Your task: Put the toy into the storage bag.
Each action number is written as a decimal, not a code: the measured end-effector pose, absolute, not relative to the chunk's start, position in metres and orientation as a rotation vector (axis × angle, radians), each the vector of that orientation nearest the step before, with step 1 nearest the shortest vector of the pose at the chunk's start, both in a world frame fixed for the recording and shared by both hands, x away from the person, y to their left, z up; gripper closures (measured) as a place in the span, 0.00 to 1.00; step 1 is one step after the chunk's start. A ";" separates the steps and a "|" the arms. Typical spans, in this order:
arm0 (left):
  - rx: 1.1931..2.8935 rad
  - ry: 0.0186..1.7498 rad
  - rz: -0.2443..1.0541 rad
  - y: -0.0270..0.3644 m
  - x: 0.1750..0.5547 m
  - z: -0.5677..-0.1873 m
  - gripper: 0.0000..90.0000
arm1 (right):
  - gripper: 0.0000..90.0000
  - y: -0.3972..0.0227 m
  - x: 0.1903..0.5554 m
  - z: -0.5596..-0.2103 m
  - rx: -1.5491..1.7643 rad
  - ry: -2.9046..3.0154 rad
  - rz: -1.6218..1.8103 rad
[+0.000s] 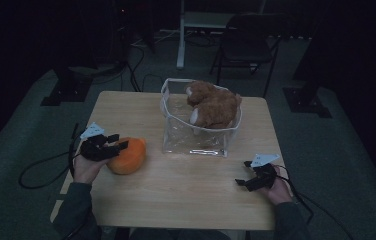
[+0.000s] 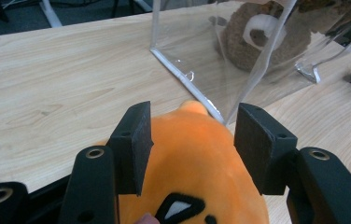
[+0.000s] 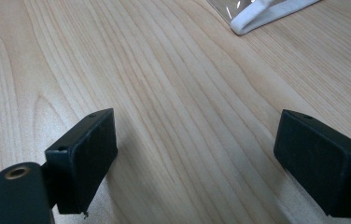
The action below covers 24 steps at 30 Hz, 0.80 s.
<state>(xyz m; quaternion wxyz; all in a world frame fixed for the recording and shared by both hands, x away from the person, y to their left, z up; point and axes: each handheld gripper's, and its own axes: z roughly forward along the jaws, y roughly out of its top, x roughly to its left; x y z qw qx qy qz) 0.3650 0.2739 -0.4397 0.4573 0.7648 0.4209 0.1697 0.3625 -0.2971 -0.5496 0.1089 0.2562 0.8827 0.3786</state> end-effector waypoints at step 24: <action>1.844 1.149 0.435 0.305 0.351 -0.454 0.64 | 0.14 -0.297 0.362 -0.550 0.755 2.596 1.113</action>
